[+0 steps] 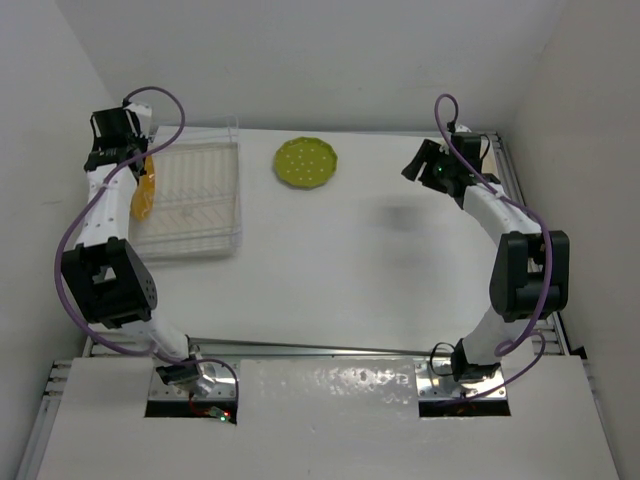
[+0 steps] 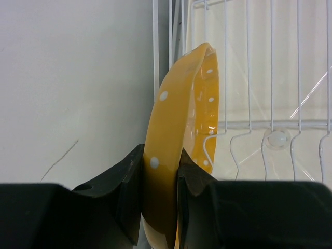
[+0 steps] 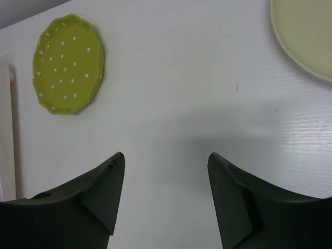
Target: Unload the plates from the dish rack
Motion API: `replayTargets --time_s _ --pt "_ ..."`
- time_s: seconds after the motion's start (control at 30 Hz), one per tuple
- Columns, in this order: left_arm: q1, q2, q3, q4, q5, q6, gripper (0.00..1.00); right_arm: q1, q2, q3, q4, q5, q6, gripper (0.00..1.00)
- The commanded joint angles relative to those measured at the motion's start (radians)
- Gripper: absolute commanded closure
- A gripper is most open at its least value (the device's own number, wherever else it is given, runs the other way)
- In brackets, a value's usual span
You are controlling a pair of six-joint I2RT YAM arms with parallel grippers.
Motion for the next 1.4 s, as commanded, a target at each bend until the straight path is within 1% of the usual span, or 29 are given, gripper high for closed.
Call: replayTargets --time_s 0.0,0.27,0.37,0.47,0.6,0.7,0.73,0.83,0.9,1.2,1.37 --pt "0.004 -0.032 0.111 0.244 -0.136 -0.005 1.0 0.002 -0.051 0.035 0.012 0.006 -0.015 0.35" --pt "0.007 -0.007 0.143 0.294 -0.199 0.048 1.0 0.004 -0.053 0.049 0.015 0.0 -0.005 0.35" --pt "0.012 0.007 0.166 0.272 -0.191 0.038 1.0 0.002 -0.054 0.052 0.011 0.002 -0.01 0.35" --pt "0.01 -0.009 0.194 0.247 -0.151 0.009 1.0 0.002 -0.056 0.053 0.003 0.005 -0.015 0.35" --pt "0.022 0.01 0.169 0.245 -0.147 0.007 1.0 0.004 -0.057 0.05 0.006 0.003 -0.015 0.35" --pt "0.053 0.034 0.172 0.222 -0.122 -0.034 1.0 0.004 -0.059 0.046 0.005 0.002 -0.021 0.35" --pt "0.062 0.04 0.178 0.206 -0.099 -0.071 1.0 0.004 -0.062 0.046 0.002 0.002 -0.025 0.35" --pt "0.081 0.066 0.229 0.147 -0.07 -0.128 1.0 0.004 -0.063 0.049 -0.003 0.003 -0.033 0.35" --pt "0.087 0.079 0.247 0.133 -0.074 -0.145 1.0 0.004 -0.063 0.05 -0.003 0.003 -0.034 0.35" --pt "0.136 0.068 0.233 0.118 -0.107 -0.206 1.0 0.004 -0.065 0.061 -0.006 0.0 -0.041 0.35" --pt "0.168 0.047 0.21 0.133 -0.038 -0.234 1.0 0.004 -0.063 0.072 -0.008 0.0 -0.036 0.35"
